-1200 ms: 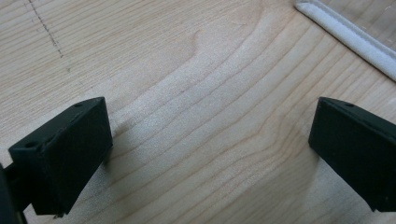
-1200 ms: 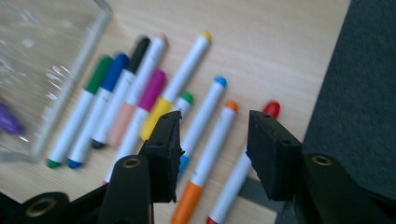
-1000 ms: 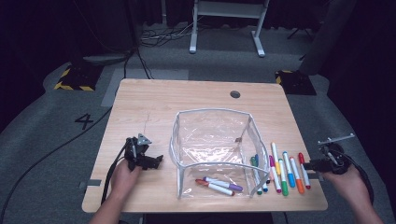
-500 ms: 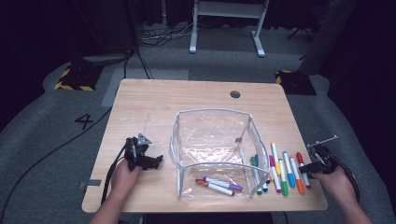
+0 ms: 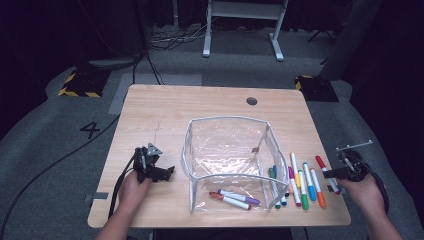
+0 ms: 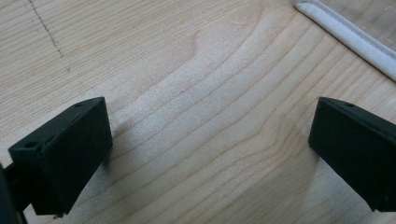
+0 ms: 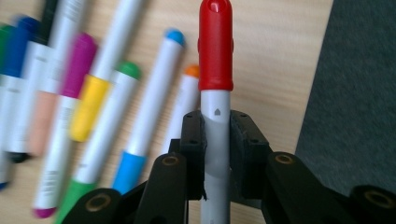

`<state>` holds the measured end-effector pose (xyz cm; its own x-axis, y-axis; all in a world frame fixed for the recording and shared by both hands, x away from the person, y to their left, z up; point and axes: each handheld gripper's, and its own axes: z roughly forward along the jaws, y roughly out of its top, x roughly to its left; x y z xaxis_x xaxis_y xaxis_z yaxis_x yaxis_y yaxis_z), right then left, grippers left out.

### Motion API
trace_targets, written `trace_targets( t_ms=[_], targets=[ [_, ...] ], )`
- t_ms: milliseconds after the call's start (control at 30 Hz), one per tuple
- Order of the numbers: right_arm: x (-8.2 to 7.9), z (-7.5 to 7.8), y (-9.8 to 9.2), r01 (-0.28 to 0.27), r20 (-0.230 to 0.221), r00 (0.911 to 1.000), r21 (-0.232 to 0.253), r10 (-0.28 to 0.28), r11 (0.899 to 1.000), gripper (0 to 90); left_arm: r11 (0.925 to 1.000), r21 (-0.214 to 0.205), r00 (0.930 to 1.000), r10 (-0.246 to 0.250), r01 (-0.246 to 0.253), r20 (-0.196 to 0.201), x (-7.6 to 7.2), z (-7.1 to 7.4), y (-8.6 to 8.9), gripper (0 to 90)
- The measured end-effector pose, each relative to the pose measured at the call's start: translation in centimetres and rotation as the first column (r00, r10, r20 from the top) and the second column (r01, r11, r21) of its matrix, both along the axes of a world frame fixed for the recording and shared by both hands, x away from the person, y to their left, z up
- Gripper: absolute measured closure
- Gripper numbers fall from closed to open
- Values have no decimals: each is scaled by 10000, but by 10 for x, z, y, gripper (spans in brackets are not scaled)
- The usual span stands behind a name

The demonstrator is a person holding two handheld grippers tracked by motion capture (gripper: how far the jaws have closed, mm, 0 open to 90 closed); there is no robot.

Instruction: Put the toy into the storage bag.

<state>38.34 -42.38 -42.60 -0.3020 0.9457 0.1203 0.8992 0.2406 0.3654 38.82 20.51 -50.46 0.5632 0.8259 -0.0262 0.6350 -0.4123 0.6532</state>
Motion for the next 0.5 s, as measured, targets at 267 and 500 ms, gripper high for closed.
trace_targets(
  t_ms=[267, 500],
  targets=[
    [-10, 60, 20, -1249, 1377, 9840, 809, 1131, 9889, 764, 10000, 0, 10000, -5, 5, 4, 0, 0, 0, 0],
    [-18, 99, 45, -2364, 2116, 9548, 1148, 2087, 9649, 764, 10000, -30, 10000, 9, -9, -4, 0, 0, 0, 0]
  ],
)
